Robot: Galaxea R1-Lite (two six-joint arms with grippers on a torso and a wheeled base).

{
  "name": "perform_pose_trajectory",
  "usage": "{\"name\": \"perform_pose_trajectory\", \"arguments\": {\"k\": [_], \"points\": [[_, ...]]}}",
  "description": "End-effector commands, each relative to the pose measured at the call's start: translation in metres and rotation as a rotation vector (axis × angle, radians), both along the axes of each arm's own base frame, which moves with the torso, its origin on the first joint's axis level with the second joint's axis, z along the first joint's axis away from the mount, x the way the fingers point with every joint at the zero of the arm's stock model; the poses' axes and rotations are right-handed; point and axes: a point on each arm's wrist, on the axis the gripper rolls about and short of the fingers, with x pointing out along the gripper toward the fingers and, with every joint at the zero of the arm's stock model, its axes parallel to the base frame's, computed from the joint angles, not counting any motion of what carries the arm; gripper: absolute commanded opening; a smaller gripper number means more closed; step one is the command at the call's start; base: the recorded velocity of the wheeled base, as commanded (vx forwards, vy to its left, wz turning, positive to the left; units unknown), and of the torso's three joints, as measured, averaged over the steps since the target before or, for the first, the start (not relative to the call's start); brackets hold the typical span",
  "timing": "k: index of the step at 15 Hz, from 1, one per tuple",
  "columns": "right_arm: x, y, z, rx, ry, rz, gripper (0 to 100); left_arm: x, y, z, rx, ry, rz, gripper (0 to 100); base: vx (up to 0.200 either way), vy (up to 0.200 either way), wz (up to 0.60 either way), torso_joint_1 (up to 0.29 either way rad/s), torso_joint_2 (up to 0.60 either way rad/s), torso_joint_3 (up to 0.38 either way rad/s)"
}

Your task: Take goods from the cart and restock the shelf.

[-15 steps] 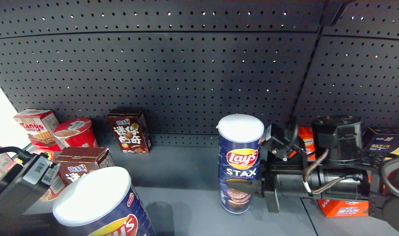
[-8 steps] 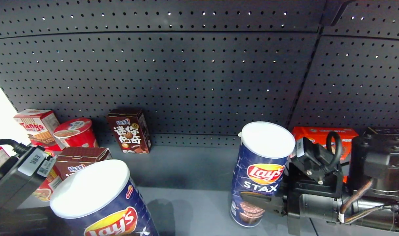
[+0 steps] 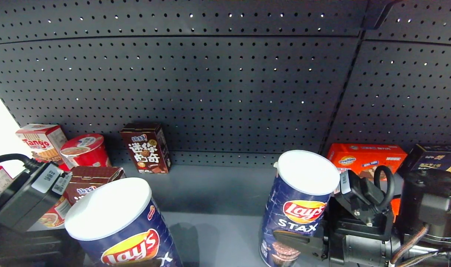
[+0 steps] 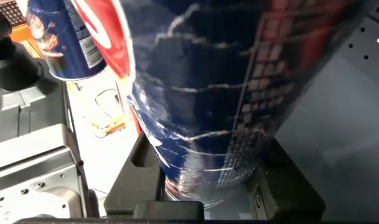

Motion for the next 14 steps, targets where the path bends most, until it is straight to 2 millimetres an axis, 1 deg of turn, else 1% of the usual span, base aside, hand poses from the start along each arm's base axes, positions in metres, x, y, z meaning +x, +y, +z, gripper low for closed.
{"name": "perform_pose_trajectory", "arguments": {"k": [1,6,14], "points": [[0.006,0.006,-0.009,-0.017,0.018,0.003,0,0.003,-0.002,0.000,0.003,0.007,0.000,0,0.000,0.000,0.00,0.000,0.00,0.000],[0.011,0.015,-0.017,-0.036,0.039,0.020,0,0.005,-0.002,-0.001,0.006,0.012,0.001,0,0.000,0.000,0.00,0.000,0.00,0.000],[0.016,0.021,-0.027,-0.050,0.050,0.027,0,0.004,-0.001,-0.003,0.009,0.019,0.003,0,0.000,0.000,0.00,0.000,0.00,0.000]]}}
